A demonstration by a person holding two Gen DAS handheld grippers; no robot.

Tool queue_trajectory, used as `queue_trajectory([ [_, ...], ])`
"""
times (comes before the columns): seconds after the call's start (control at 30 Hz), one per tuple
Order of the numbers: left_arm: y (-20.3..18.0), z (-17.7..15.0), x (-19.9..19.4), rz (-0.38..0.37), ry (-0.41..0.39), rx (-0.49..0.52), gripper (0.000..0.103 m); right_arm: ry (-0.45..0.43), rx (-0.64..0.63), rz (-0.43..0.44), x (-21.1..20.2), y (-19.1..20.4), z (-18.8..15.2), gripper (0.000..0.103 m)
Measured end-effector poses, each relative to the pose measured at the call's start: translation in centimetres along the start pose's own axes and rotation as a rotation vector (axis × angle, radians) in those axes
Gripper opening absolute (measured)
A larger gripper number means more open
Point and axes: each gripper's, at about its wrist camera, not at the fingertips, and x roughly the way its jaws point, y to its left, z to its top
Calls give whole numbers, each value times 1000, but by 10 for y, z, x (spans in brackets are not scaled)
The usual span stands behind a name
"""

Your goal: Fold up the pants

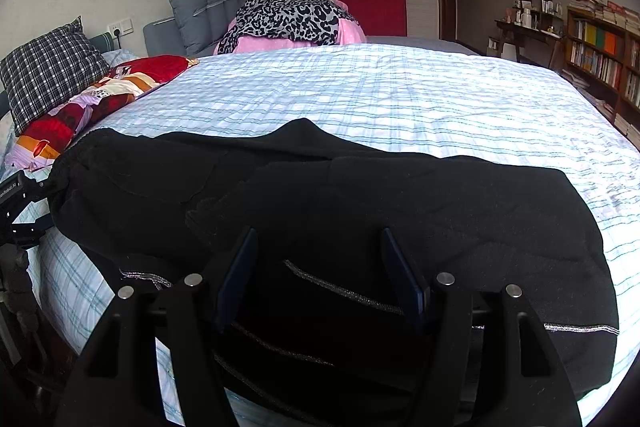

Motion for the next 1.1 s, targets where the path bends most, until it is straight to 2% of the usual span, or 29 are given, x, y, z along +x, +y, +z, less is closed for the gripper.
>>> queue_trajectory([
  [0.2,-9,8,15,-12,4,-19,81,-2,5,3,4,0,-3,70],
  [0.23,-10,8,16,-5,1,-14,75,-2,3,3,5,1,-4,70],
  [0.27,-11,8,17,12,3,-9,57,-2,2,4,4,0,-5,70],
  [0.3,-10,9,19,12,9,-11,50,-3,-1,4,5,1,-5,70],
  [0.43,-16,11,14,-11,-26,0,41,-3,-17,-3,7,2,-7,71],
  [0.53,-32,15,2,-35,-76,58,39,-5,-28,-10,7,4,-8,71],
  [0.73,-67,22,-12,-81,-123,129,38,-11,-7,12,5,1,-9,71],
  [1.1,-170,20,-14,-215,-134,327,37,-85,86,42,-17,-24,-8,71],
])
